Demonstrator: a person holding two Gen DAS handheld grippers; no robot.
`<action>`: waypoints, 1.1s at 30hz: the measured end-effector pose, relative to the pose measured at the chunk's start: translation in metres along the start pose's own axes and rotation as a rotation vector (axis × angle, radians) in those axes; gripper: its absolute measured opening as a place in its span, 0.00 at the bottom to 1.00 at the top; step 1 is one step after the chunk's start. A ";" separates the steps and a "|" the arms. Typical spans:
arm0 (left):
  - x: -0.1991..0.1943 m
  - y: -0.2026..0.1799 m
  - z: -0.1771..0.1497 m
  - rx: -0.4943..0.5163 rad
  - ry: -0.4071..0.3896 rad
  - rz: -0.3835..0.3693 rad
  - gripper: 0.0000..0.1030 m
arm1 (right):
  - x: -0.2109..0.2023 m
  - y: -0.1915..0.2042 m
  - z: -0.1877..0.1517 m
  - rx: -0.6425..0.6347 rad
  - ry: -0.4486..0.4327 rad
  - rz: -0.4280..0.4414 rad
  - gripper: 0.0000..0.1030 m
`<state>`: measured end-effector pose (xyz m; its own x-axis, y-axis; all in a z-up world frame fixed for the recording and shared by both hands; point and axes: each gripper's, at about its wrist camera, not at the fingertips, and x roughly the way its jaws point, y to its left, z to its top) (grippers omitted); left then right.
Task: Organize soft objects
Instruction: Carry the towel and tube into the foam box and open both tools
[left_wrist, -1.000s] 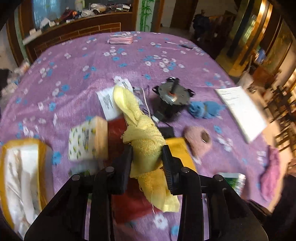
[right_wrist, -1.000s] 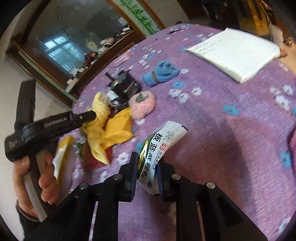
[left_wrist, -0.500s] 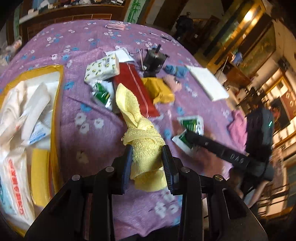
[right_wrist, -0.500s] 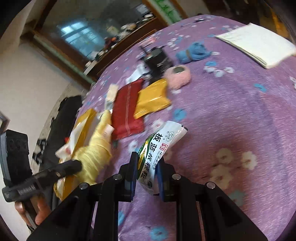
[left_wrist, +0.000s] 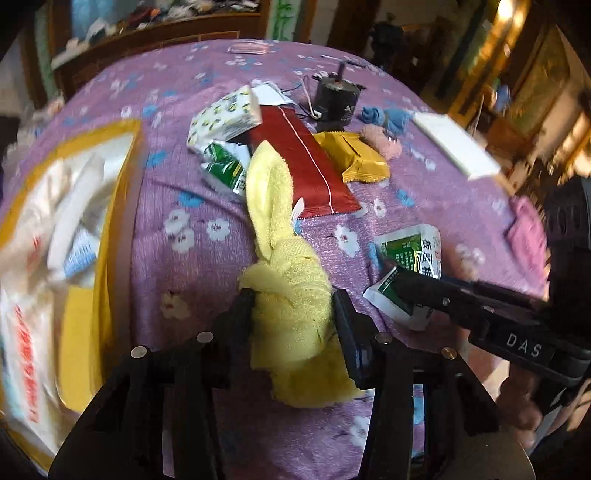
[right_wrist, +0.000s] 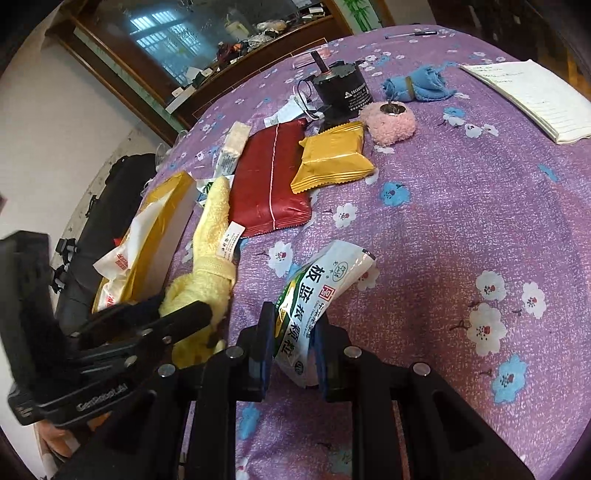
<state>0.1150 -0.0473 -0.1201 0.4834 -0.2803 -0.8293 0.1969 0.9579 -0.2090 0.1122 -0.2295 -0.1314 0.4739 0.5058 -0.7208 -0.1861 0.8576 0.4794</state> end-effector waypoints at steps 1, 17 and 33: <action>-0.006 0.000 0.000 -0.005 -0.013 -0.010 0.40 | -0.004 0.002 0.000 -0.010 -0.012 0.007 0.18; -0.205 0.099 -0.013 -0.248 -0.406 -0.155 0.39 | -0.014 0.116 0.025 -0.244 -0.056 0.275 0.17; -0.136 0.220 0.007 -0.284 -0.307 -0.003 0.40 | 0.112 0.207 0.062 -0.366 0.137 0.239 0.17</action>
<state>0.0992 0.2012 -0.0496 0.7233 -0.2473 -0.6447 -0.0241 0.9240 -0.3815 0.1799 -0.0010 -0.0814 0.2674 0.6801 -0.6827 -0.5800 0.6793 0.4496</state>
